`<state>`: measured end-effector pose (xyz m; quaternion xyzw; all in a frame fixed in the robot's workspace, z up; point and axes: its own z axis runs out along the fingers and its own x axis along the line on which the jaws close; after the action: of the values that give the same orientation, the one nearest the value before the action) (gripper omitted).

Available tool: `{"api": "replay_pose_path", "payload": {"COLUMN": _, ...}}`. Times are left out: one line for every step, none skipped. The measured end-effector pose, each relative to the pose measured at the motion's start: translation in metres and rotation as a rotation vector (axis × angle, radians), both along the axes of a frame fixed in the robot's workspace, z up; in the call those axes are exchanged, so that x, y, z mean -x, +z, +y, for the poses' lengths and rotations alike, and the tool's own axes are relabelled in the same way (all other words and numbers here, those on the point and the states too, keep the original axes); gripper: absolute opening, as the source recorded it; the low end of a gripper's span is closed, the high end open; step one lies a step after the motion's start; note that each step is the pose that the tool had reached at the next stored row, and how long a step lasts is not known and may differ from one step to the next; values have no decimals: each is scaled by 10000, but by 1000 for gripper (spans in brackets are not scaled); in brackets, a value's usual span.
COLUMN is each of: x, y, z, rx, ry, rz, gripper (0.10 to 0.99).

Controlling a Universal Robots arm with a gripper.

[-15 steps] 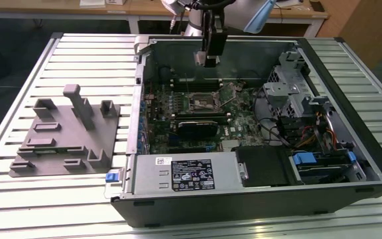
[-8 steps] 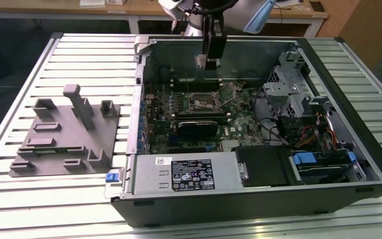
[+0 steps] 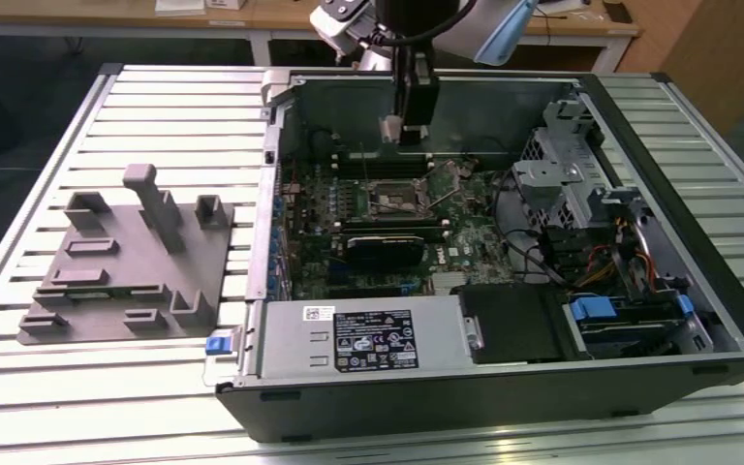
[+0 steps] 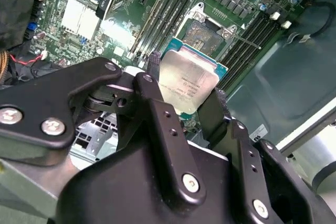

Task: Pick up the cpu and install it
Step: 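Place the cpu into insertion slot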

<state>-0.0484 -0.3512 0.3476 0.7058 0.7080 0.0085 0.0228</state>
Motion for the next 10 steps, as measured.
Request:
{"api": "replay_pose_path", "payload": {"x": 0, "y": -18, "z": 0, "rx": 0, "ry": 0, "rz": 0, "gripper": 541}}
{"api": "replay_pose_path", "payload": {"x": 0, "y": -36, "z": 0, "rx": 1, "ry": 0, "rz": 1, "gripper": 541}}
{"api": "replay_pose_path", "payload": {"x": 0, "y": -54, "z": 0, "rx": 1, "ry": 0, "rz": 1, "gripper": 541}}
{"api": "replay_pose_path", "payload": {"x": 0, "y": -71, "z": 0, "rx": 1, "ry": 0, "rz": 0, "gripper": 541}}
{"api": "replay_pose_path", "payload": {"x": 0, "y": -84, "z": 0, "rx": 1, "ry": 0, "rz": 1, "gripper": 541}}
{"api": "replay_pose_path", "payload": {"x": 0, "y": -99, "z": 0, "rx": 1, "ry": 0, "rz": 1, "gripper": 541}}
{"api": "replay_pose_path", "payload": {"x": 0, "y": -113, "z": 0, "rx": 1, "ry": 0, "rz": 1, "gripper": 541}}
{"api": "replay_pose_path", "payload": {"x": 0, "y": -125, "z": 0, "rx": 0, "ry": 0, "rz": 0, "gripper": 541}}
{"api": "replay_pose_path", "payload": {"x": 0, "y": -137, "z": 1, "rx": 1, "ry": -1, "rz": 0, "gripper": 541}}
{"api": "replay_pose_path", "payload": {"x": 0, "y": -149, "z": 2, "rx": 1, "ry": 0, "rz": 1, "gripper": 541}}
